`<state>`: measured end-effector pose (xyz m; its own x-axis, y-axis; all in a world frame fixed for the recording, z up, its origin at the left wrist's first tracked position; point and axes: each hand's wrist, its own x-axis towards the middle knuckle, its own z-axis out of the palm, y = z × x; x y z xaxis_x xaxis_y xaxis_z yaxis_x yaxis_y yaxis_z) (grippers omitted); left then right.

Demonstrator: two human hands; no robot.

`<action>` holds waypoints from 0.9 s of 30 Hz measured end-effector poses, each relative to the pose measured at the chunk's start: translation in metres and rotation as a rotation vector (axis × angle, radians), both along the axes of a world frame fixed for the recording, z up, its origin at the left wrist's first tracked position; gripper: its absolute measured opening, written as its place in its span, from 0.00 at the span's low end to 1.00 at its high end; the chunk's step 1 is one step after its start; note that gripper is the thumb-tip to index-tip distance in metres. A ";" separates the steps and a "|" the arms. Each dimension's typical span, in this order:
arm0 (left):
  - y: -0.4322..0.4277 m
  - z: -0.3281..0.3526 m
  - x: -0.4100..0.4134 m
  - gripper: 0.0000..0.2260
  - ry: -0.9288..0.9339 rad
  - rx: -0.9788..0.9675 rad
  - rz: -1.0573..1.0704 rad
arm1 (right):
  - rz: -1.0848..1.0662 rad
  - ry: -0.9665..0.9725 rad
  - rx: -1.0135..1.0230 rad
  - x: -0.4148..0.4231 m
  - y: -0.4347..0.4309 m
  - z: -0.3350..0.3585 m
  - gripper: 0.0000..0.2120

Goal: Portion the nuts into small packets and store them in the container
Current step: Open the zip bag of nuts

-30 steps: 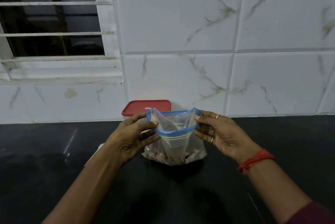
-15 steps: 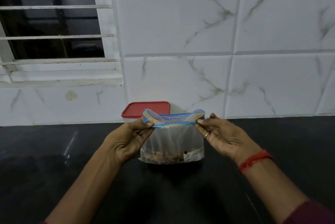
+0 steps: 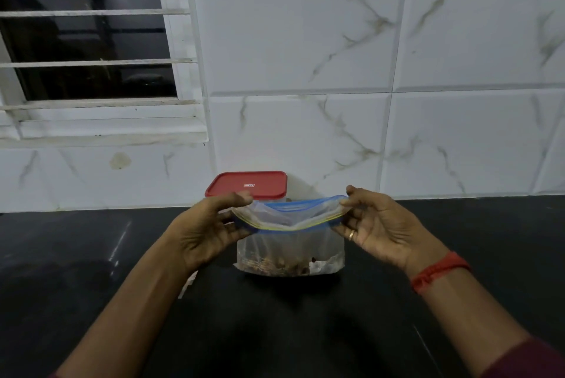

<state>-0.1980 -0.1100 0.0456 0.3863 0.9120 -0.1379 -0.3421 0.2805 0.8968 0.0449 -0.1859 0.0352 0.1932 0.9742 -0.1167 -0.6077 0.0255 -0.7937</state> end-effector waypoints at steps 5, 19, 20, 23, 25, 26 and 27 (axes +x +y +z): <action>0.002 0.006 -0.007 0.16 0.530 0.241 0.073 | 0.045 -0.366 -0.116 0.002 -0.004 0.006 0.18; 0.003 0.002 -0.019 0.17 0.893 0.251 -0.143 | 0.137 -0.899 -0.263 0.005 -0.009 0.011 0.13; 0.004 0.001 -0.019 0.17 0.854 0.225 -0.145 | 0.149 -0.833 -0.257 0.006 -0.008 0.009 0.11; 0.005 -0.004 -0.014 0.18 0.661 0.106 -0.132 | 0.172 -0.546 -0.212 0.004 -0.003 0.000 0.10; 0.005 -0.004 -0.013 0.22 0.608 0.099 -0.141 | 0.144 -0.454 -0.188 0.004 0.000 -0.002 0.11; 0.005 -0.003 -0.014 0.23 0.611 0.127 -0.143 | 0.126 -0.455 -0.168 0.005 0.000 -0.002 0.13; 0.005 -0.001 -0.016 0.24 0.635 0.175 -0.136 | 0.117 -0.492 -0.139 0.006 0.000 -0.001 0.16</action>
